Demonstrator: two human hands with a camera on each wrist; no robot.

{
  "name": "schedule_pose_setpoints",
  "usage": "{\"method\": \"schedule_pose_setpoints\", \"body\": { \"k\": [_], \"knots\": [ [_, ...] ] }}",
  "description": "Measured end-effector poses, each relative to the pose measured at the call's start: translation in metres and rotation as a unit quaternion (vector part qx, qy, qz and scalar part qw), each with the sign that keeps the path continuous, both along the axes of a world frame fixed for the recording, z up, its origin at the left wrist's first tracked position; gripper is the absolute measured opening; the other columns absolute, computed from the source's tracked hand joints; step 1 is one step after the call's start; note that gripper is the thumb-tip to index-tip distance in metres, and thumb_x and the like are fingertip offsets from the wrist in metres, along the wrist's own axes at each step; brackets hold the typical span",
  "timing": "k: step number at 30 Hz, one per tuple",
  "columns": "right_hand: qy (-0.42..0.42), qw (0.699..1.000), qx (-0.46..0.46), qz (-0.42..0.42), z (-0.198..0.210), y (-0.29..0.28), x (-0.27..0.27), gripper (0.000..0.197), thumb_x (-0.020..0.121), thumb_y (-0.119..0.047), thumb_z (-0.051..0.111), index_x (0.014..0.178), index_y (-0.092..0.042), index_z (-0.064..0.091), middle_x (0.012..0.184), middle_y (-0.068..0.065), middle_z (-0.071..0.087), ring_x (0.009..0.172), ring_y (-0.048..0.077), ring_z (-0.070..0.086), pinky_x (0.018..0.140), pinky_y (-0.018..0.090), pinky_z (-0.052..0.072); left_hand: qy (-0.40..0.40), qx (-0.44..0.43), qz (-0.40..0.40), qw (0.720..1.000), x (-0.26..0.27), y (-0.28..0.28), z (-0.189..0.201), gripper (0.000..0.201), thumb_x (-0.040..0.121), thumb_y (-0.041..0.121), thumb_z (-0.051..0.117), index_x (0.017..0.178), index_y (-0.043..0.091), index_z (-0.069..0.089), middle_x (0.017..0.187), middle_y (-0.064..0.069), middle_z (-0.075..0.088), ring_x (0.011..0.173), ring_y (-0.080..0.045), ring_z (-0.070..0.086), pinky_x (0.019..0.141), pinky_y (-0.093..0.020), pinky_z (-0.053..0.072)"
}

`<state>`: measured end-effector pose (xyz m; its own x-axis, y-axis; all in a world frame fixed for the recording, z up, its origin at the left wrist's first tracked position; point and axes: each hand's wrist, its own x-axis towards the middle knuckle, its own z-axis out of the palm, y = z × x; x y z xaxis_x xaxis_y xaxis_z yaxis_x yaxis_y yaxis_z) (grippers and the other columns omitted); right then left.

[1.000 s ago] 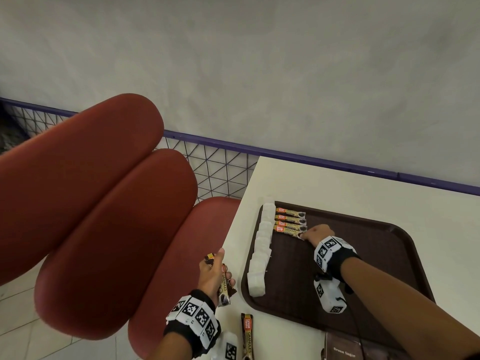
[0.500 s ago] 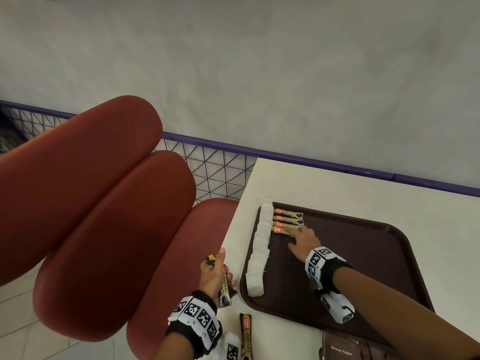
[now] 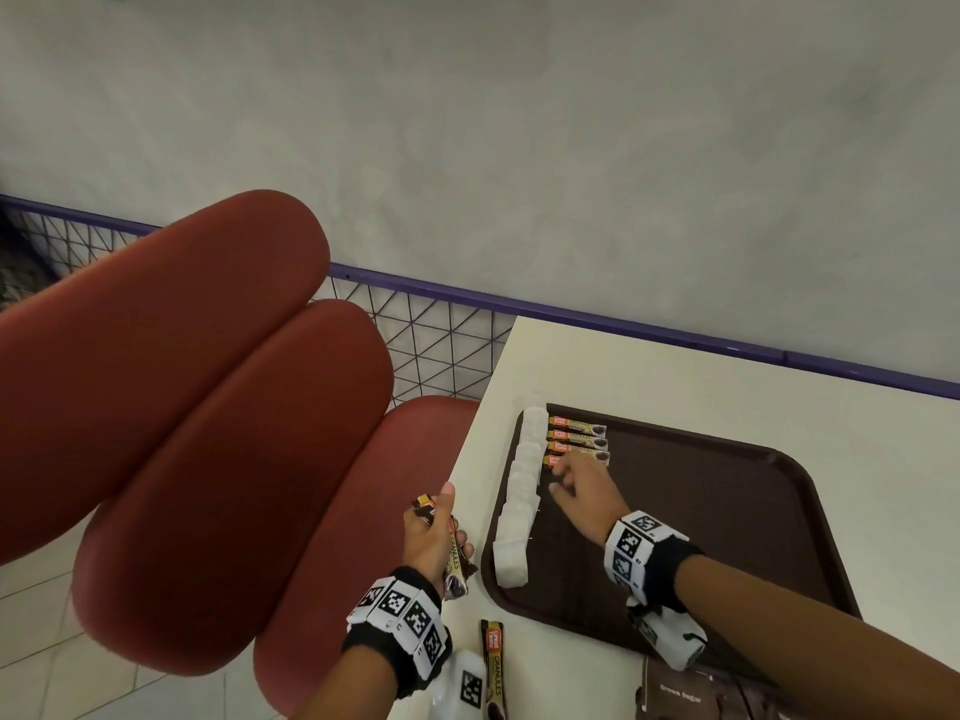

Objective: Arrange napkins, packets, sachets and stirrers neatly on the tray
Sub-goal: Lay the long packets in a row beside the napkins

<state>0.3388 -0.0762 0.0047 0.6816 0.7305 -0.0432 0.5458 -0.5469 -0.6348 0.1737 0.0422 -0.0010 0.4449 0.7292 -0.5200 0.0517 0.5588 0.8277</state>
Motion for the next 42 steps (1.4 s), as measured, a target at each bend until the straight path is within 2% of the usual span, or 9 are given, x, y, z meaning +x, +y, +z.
{"method": "schedule_pose_setpoints", "body": {
  "k": [5,12,16,20,25,29,32,37,42],
  "knots": [
    [0.162,0.976,-0.009,0.141,0.017,0.0,-0.046,0.021,0.088,-0.029,0.061,0.071,-0.027,0.048,0.074,-0.011,0.051,0.065,0.0,0.044,0.062,0.012,0.036,-0.007,0.031,0.014,0.999,0.008,-0.005,0.007,0.032,0.09,0.032,0.059,0.1,0.01,0.038,0.046,0.002,0.04,0.033,-0.01,0.042,0.039,-0.024,0.04],
    [0.275,0.948,-0.014,0.162,0.023,-0.001,-0.079,0.019,0.082,-0.032,0.068,0.068,-0.025,0.056,0.075,0.004,0.061,0.068,0.011,0.055,0.067,0.019,0.045,-0.005,0.032,0.025,0.999,0.013,-0.013,0.015,0.035,0.087,0.039,0.061,0.1,0.018,0.036,0.055,-0.006,0.045,0.04,-0.017,0.045,0.047,-0.027,0.043],
    [0.308,0.943,0.019,0.126,0.024,-0.003,-0.081,0.02,0.081,-0.021,0.071,0.065,-0.024,0.059,0.067,-0.004,0.06,0.061,0.005,0.054,0.065,0.017,0.047,-0.002,0.052,0.034,0.998,0.013,-0.016,0.02,0.035,0.088,0.036,0.061,0.101,0.016,0.036,0.06,-0.006,0.047,0.041,-0.015,0.048,0.054,-0.031,0.046],
    [0.284,0.955,0.054,0.066,0.025,-0.008,-0.066,0.017,0.079,-0.017,0.071,0.068,-0.023,0.06,0.071,-0.007,0.06,0.065,0.002,0.052,0.063,0.013,0.042,0.013,0.053,0.04,0.998,0.012,-0.014,0.021,0.04,0.087,0.04,0.059,0.107,0.014,0.035,0.084,-0.011,0.051,0.066,-0.018,0.052,0.076,-0.041,0.049],
    [0.31,0.943,0.1,-0.061,0.024,-0.022,-0.029,0.016,0.081,-0.006,0.068,0.075,-0.013,0.054,0.072,0.003,0.062,0.059,0.01,0.055,0.05,0.016,0.044,0.006,-0.042,0.059,0.997,0.012,-0.012,0.018,0.025,0.098,0.029,0.043,0.113,0.012,0.031,0.073,-0.006,0.038,0.059,-0.017,0.043,0.056,-0.033,0.045],
    [0.275,0.946,0.099,-0.139,0.013,-0.035,0.012,0.02,0.08,-0.001,0.068,0.072,-0.011,0.053,0.066,0.006,0.061,0.046,0.005,0.055,0.043,0.013,0.043,-0.01,-0.084,0.065,0.994,0.009,-0.008,0.016,0.012,0.097,0.015,0.034,0.108,0.01,0.034,0.072,-0.006,0.036,0.059,-0.019,0.04,0.058,-0.035,0.043],
    [0.242,0.951,0.069,-0.179,0.006,-0.042,0.035,0.016,0.08,-0.004,0.068,0.074,-0.011,0.055,0.063,0.003,0.059,0.051,0.01,0.053,0.045,0.015,0.043,-0.029,-0.117,0.055,0.991,0.007,-0.005,0.016,0.009,0.099,0.015,0.034,0.102,0.009,0.041,0.074,-0.008,0.039,0.063,-0.02,0.042,0.06,-0.037,0.043],
    [0.206,0.958,0.006,-0.2,-0.005,-0.042,0.051,0.018,0.081,-0.008,0.067,0.067,-0.016,0.06,0.062,-0.001,0.059,0.056,0.01,0.052,0.053,0.019,0.043,-0.054,-0.121,0.019,0.991,0.001,-0.004,0.01,0.015,0.1,0.008,0.033,0.112,0.008,0.043,0.084,-0.013,0.052,0.074,-0.025,0.052,0.069,-0.039,0.046],
    [0.237,0.949,-0.013,-0.206,-0.009,-0.036,0.055,0.017,0.084,-0.008,0.064,0.069,-0.016,0.063,0.066,-0.003,0.056,0.061,0.008,0.048,0.053,0.019,0.038,-0.067,-0.104,0.007,0.992,-0.006,-0.002,0.008,0.01,0.099,0.006,0.04,0.098,0.01,0.049,0.089,-0.015,0.059,0.08,-0.025,0.058,0.071,-0.037,0.048]
  ]
}}
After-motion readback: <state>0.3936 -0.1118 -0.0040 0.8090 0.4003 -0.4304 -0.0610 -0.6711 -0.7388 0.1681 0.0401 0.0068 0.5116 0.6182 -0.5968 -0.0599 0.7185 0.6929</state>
